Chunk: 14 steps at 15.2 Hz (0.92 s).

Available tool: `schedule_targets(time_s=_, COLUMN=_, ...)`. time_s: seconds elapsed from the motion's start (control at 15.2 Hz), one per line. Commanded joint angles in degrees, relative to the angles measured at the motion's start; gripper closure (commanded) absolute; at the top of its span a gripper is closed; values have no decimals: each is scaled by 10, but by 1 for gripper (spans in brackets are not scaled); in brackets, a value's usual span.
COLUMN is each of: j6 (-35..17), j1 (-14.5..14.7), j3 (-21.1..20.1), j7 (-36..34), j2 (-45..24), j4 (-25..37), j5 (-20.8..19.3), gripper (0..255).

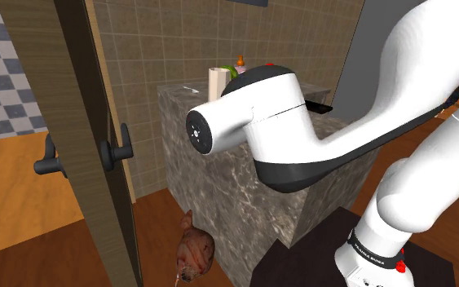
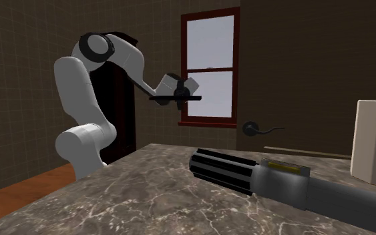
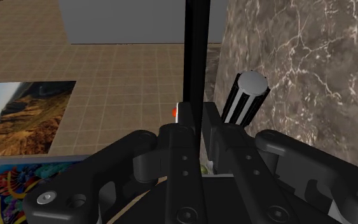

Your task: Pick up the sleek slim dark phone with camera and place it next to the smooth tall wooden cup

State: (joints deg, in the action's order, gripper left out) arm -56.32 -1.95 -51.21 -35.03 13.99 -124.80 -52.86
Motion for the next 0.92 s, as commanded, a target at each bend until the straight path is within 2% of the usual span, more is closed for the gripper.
schedule_targets(time_s=0.0, j6=3, j1=1, j3=4, j7=16, j2=8, j4=7, j5=-5, gripper=255)
schedule_targets(time_s=0.73, j6=20, j1=2, j3=20, j7=99, j2=37, j4=54, j5=-42, gripper=255)
schedule_targets(time_s=0.86, j6=-2, j1=-10, j3=36, j7=104, j2=25, j4=56, j5=-64, gripper=255)
